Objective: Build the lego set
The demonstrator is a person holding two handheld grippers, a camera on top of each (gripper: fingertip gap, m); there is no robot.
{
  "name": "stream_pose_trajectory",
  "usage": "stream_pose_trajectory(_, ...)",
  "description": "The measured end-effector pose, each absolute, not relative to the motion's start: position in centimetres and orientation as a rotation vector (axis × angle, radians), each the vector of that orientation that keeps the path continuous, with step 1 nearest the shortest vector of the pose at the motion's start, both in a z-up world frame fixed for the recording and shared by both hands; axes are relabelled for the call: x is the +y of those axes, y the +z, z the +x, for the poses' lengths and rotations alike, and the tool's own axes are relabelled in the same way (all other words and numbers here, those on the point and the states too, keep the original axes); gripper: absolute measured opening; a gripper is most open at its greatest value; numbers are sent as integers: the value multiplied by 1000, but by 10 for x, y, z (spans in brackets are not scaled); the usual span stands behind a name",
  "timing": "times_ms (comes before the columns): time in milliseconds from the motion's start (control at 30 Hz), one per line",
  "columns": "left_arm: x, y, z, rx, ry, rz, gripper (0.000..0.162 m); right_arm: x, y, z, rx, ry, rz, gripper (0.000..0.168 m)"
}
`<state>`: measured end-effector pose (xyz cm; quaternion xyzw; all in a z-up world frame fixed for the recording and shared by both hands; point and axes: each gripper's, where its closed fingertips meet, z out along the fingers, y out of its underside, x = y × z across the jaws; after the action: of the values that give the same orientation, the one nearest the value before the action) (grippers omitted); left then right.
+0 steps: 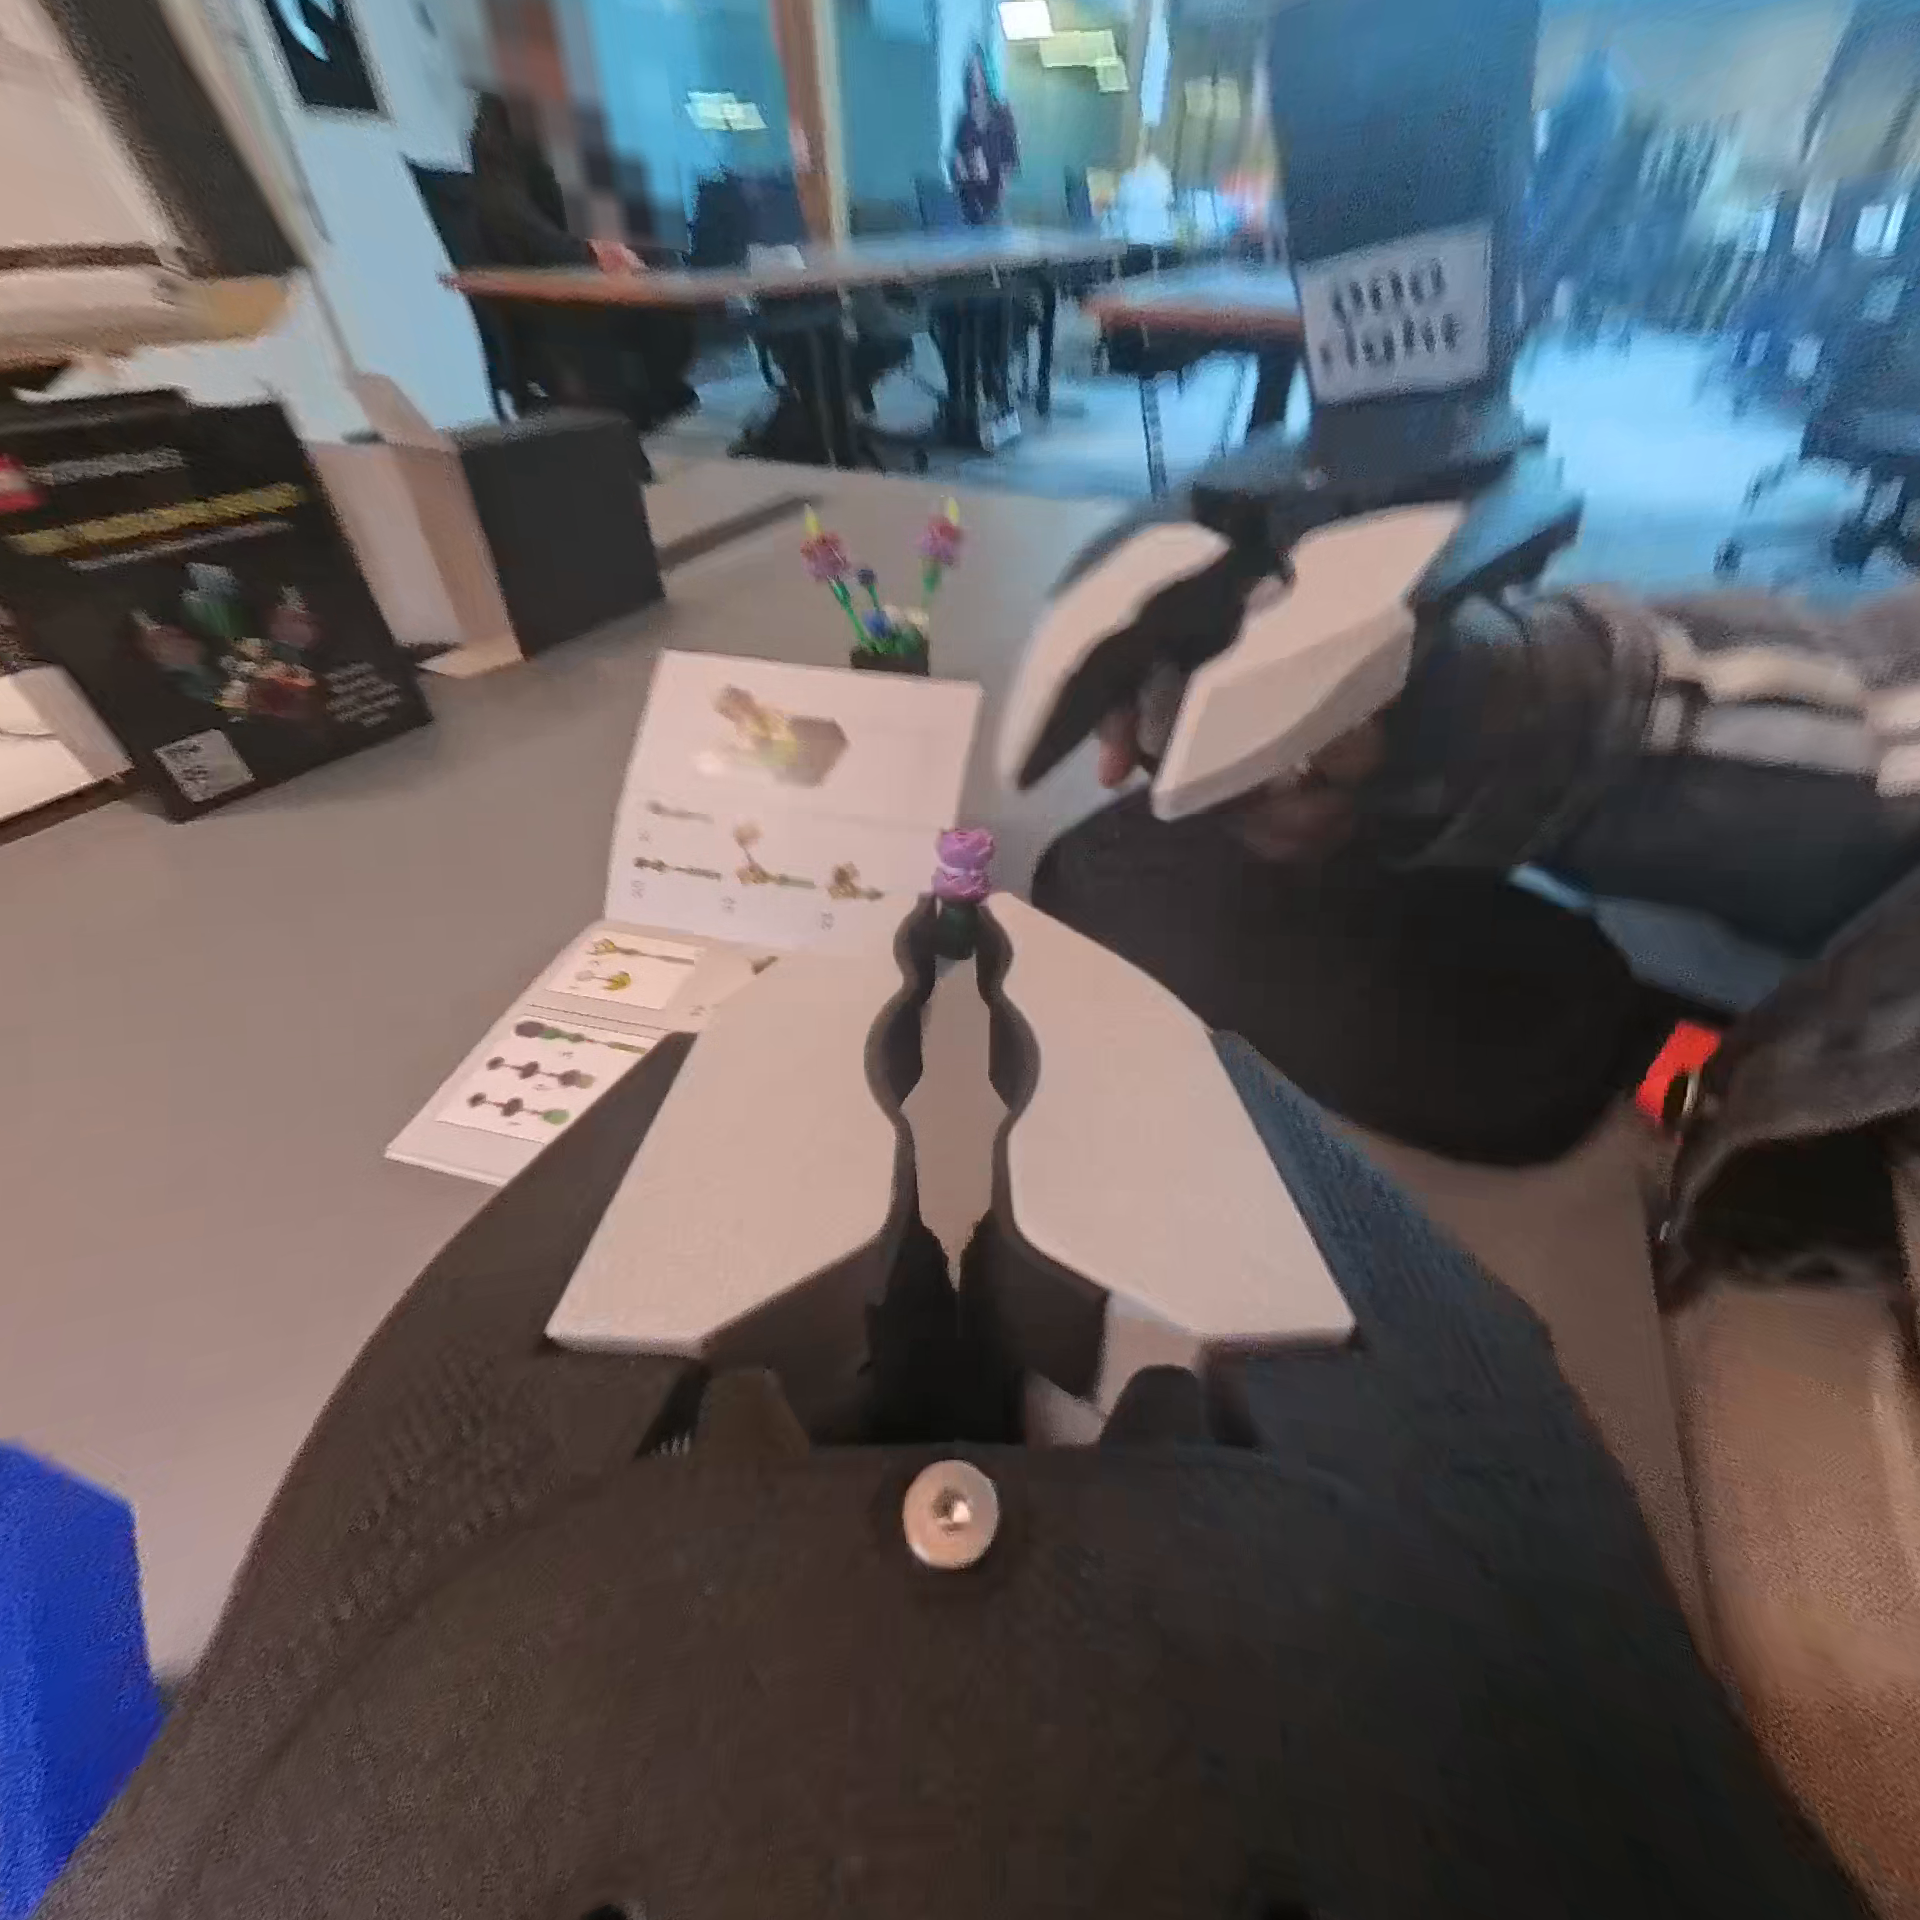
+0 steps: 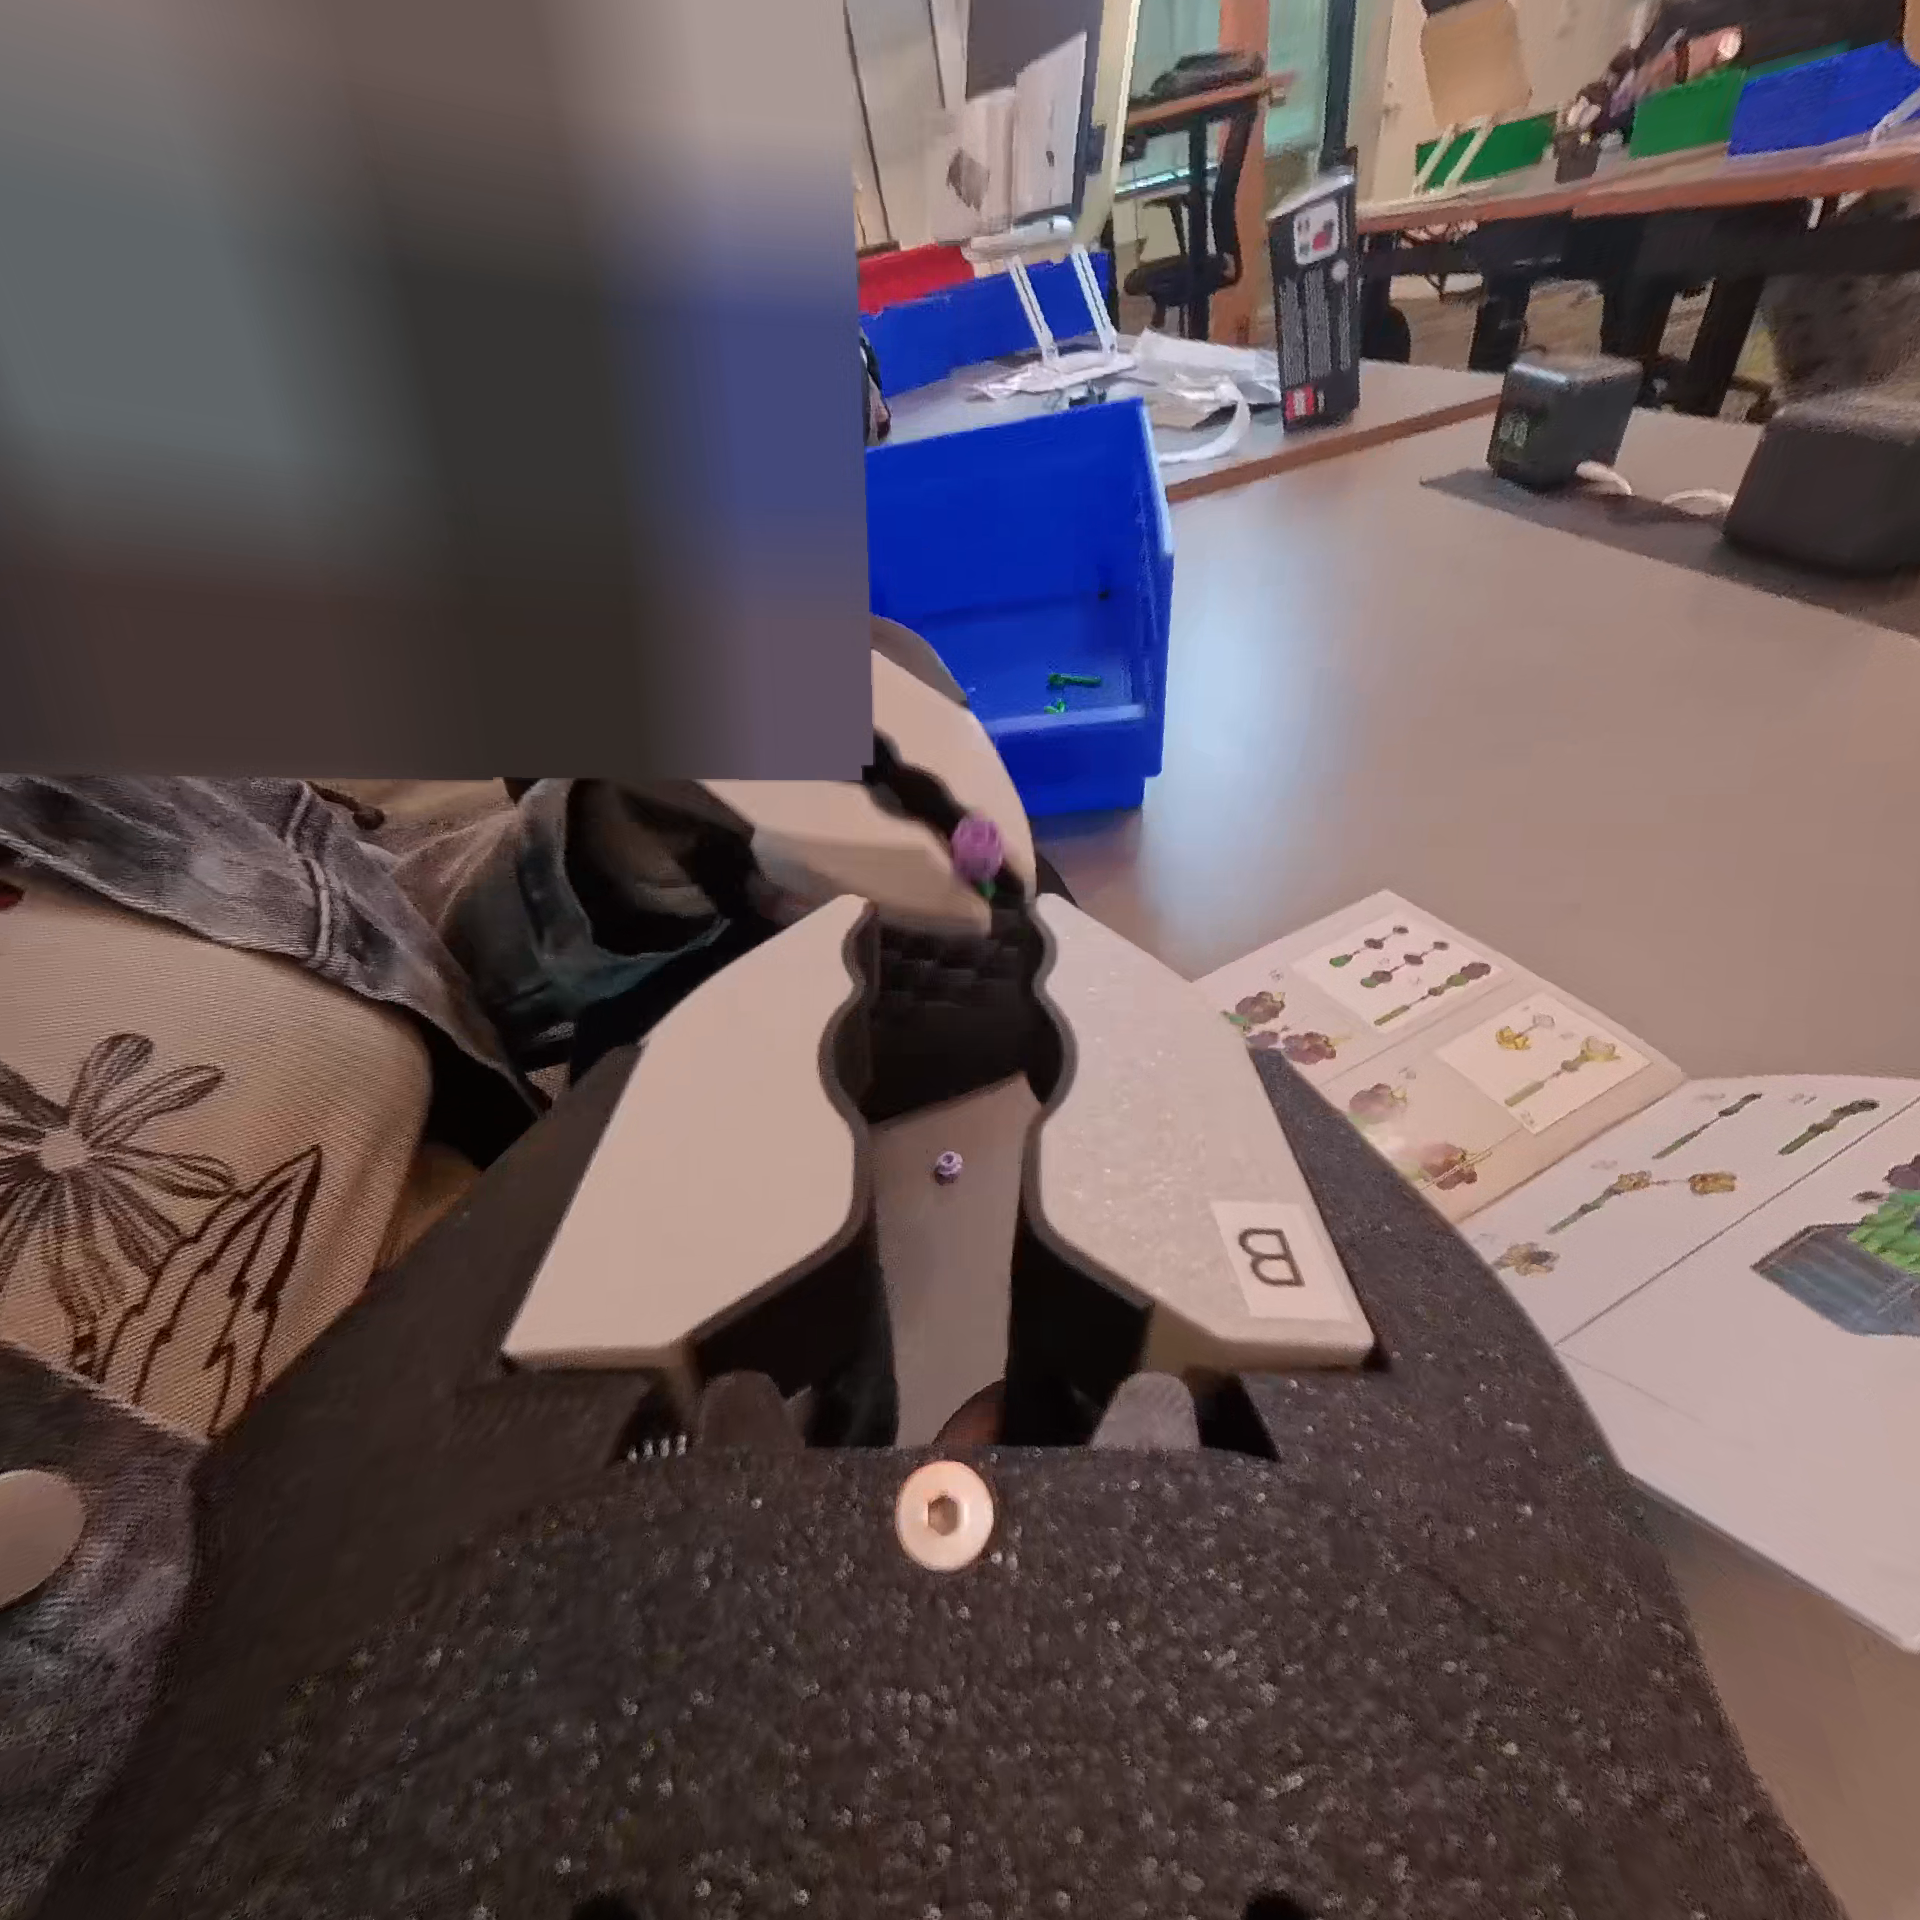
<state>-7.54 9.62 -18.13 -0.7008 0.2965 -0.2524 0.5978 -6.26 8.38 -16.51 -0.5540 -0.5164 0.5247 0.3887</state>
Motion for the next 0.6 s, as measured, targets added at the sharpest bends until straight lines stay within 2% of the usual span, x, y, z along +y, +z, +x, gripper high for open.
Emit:
stream_pose_trajectory(67, 102, -169, -92, 550, -605, -1574, 6, 78, -185, -60, -1489, 1191, -1467, 18)
stream_pose_trajectory(200, 102, -163, -96, 521, -595, -1530, 6, 57, -246, -62, -1875, 930, -1599, 16)
stream_pose_trajectory(600, 100, -165, -90, 571, -572, -1530, 6, 58, -268, -78, -2001, 784, -1641, 14)
